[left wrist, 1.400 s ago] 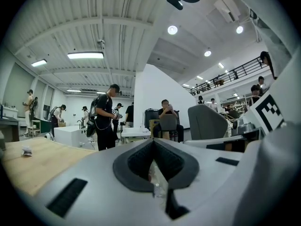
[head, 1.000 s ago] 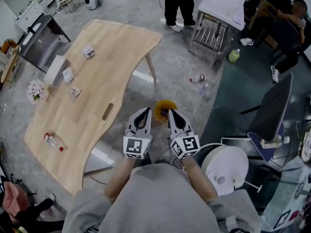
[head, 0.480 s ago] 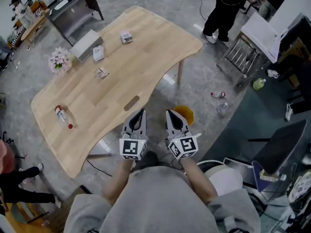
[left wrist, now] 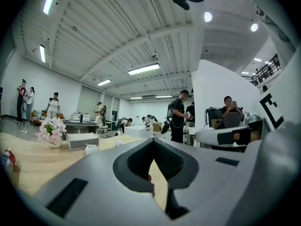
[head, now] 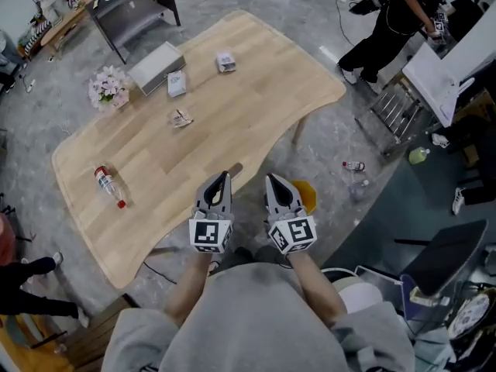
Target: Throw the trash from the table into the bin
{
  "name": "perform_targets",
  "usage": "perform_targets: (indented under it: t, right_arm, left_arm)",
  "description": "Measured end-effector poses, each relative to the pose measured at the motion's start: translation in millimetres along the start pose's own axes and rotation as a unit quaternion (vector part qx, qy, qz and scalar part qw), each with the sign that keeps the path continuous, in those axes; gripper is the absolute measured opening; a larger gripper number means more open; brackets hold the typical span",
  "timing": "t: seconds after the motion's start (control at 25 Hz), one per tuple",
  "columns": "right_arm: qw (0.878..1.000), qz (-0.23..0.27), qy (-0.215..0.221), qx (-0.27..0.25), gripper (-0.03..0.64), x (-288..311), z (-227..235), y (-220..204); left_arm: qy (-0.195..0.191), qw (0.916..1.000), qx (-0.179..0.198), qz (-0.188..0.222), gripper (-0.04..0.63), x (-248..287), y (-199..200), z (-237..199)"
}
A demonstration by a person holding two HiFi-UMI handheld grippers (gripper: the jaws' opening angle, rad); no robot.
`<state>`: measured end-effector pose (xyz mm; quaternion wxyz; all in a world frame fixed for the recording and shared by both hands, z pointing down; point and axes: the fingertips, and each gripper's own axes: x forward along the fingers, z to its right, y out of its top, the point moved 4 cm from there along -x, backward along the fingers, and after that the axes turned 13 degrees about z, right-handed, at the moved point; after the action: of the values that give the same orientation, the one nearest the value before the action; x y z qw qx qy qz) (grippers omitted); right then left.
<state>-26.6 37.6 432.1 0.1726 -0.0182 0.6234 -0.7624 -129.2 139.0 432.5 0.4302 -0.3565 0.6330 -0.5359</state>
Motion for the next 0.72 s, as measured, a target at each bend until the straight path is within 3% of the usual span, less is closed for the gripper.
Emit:
perform_targets:
  t: [0.4,0.72]
  right_arm:
    - [1.000,-0.012,0.012,-0.005,0.005,47.2,21.4,-6.2]
    - [0.999,-0.022,0.049,0.005,0.005,107.4,61.1,-12.7]
  left_arm:
    - [0.021,0.9997,-0.011,0.001,0.005,40.4,-7.9,-27.0]
    - [0.044,0.9990,-0.002,-0.008,0.005,100.2,-18.6,-39.7]
